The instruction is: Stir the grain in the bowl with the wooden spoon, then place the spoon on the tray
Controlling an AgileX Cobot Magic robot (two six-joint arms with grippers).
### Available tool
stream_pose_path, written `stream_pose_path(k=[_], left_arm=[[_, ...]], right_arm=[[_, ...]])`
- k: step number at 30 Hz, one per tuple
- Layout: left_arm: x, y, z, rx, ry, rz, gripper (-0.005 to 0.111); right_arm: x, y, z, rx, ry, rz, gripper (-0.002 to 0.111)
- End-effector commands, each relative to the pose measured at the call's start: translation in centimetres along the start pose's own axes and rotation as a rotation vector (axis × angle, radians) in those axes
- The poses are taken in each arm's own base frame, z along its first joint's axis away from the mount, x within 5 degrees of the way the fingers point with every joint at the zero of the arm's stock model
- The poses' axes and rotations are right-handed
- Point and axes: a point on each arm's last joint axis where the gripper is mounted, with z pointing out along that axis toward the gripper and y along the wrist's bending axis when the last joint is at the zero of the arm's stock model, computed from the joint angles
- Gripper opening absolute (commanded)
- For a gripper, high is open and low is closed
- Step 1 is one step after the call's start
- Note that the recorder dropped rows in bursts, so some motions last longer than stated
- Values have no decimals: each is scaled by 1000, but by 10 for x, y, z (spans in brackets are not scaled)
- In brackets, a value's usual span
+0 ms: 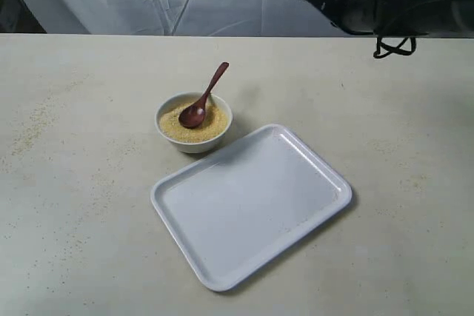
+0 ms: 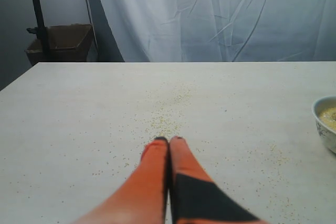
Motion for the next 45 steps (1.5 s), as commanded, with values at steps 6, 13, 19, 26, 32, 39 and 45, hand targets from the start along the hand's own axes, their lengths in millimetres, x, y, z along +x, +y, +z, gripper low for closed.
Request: stream_pose_path(k=[6,13,19,26,32,39,45], left_arm=[[0,0,0,-2,-3,2,0],[0,0,0,-2,-3,2,0],[0,0,0,-2,-3,2,0],[0,0,0,-2,-3,2,0],[0,0,0,-2,-3,2,0],[0,0,0,-2,-3,2,0],[0,0,0,-2,-3,2,0]], right_arm=[[62,84,-31,-517,230,-321,-1],[14,66,-46,-343,-14,-438,-1],[-20,27,-42,-141,-131,34,-1],[-3,55,-55,-346,-60,-857,-1],[-21,27,-44,-268,-52,-742,-1],[-28,14,-40,-247,-6,-12,-1],[-37,8,-40,-193,-63,407,-1]])
